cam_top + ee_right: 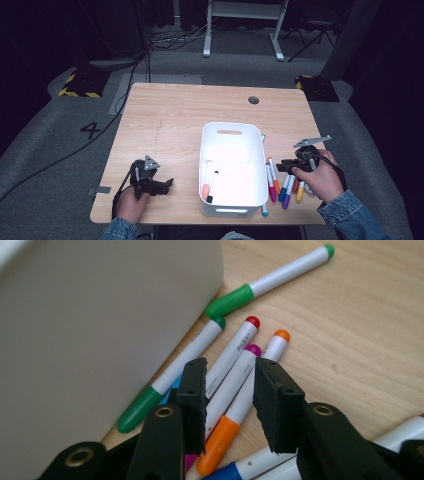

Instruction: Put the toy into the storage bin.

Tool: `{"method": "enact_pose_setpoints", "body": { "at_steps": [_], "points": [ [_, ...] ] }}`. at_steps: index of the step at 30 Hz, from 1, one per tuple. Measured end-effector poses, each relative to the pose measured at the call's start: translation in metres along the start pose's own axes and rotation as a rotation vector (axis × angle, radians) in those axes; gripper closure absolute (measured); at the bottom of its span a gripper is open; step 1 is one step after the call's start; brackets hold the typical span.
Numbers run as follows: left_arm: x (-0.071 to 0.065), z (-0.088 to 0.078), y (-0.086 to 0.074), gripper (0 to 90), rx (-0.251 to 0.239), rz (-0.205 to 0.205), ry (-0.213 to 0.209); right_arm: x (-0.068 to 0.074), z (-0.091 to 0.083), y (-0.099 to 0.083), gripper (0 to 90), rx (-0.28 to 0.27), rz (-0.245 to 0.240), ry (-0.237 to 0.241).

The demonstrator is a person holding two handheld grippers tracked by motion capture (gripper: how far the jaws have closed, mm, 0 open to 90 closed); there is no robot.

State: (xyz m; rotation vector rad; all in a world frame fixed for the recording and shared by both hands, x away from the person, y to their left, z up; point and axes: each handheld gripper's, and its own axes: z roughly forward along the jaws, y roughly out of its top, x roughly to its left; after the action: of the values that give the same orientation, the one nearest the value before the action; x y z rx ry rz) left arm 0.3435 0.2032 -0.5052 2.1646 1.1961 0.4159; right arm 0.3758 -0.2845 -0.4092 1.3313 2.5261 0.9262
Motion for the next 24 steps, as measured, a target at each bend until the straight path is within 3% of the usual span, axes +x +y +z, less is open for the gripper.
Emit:
{"method": "enact_pose_setpoints", "body": {
  "at_steps": [15, 24],
  "points": [
    [0.001, 0.000, 0.000, 0.0, 0.001, -0.006, 0.005, -0.013, 0.046, -0.015, 68.3, 0.121, 0.032, -0.034],
    [0.001, 0.000, 0.000, 0.0, -0.003, -0.023, 0.017, -0.018, 0.056, -0.013, 71.4, 0.101, 0.051, -0.072]
  ]
}}
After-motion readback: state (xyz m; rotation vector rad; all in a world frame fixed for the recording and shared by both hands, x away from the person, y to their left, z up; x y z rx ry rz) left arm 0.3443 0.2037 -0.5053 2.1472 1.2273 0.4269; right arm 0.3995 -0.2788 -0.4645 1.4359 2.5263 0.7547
